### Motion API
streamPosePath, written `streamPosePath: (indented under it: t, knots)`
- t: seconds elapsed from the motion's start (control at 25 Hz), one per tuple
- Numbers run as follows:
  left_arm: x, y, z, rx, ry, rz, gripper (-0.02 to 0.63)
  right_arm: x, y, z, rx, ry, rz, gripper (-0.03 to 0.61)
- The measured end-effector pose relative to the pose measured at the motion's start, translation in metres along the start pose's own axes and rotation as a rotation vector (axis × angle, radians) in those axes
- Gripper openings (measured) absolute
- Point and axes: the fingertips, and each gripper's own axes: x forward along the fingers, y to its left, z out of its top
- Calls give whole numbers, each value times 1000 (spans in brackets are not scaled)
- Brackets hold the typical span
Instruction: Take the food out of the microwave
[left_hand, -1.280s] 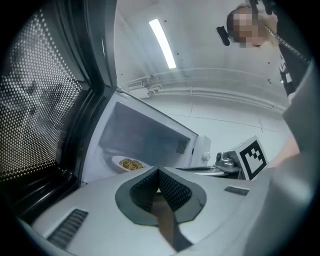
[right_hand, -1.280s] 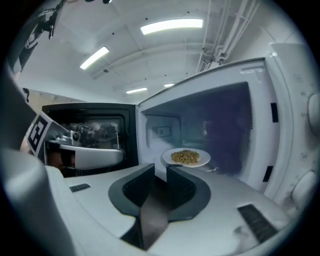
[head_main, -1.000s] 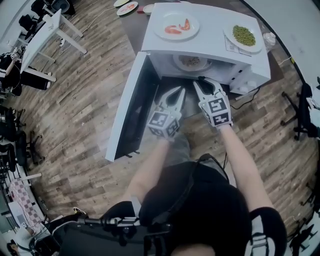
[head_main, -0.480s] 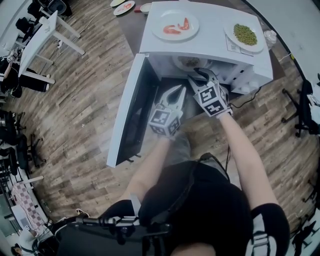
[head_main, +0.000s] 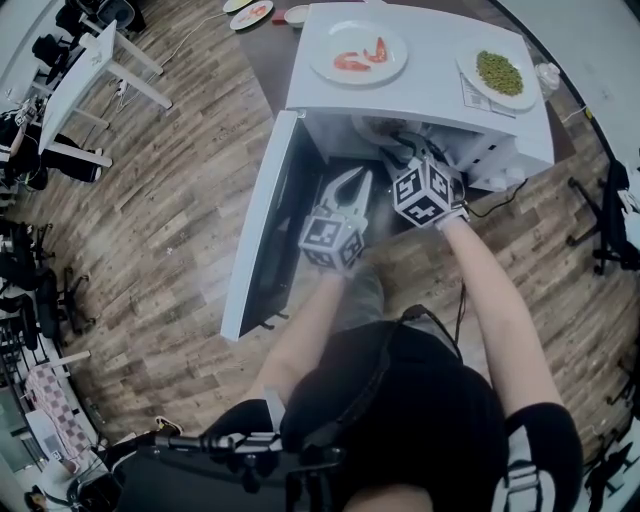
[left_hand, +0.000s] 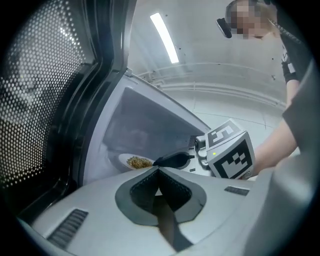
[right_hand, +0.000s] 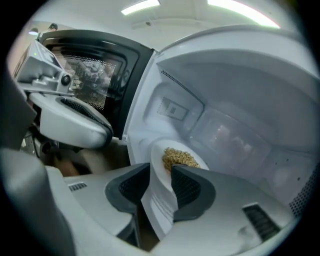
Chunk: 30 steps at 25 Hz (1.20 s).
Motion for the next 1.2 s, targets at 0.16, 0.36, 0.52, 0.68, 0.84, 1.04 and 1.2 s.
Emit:
streamPosePath:
  t: [0.16, 0.36, 0.52, 0.68, 0.84, 1.04, 1.2]
  knots:
    - [1, 2, -1, -5, 6, 2, 3, 4, 3, 4, -66, 16, 16, 140]
    - [4, 2, -1, -9, 8, -7, 3, 10, 5, 10, -45, 18, 62, 138]
    - [4, 3, -2, -16, 10, -8, 3, 16, 4, 7, 40, 26, 93, 147]
    - [3, 4, -5, -24, 16, -7, 3, 21, 5, 4, 167, 30, 132, 142]
    - [2, 8, -6, -30, 20, 2, 3, 17, 11, 5, 126, 35, 148, 95]
    - [2, 11, -6, -33, 28, 12, 3, 8, 17, 4, 128, 23, 163, 91]
    - [3, 10, -8, -47, 44, 12, 3, -2, 23, 1, 133, 17, 167, 91]
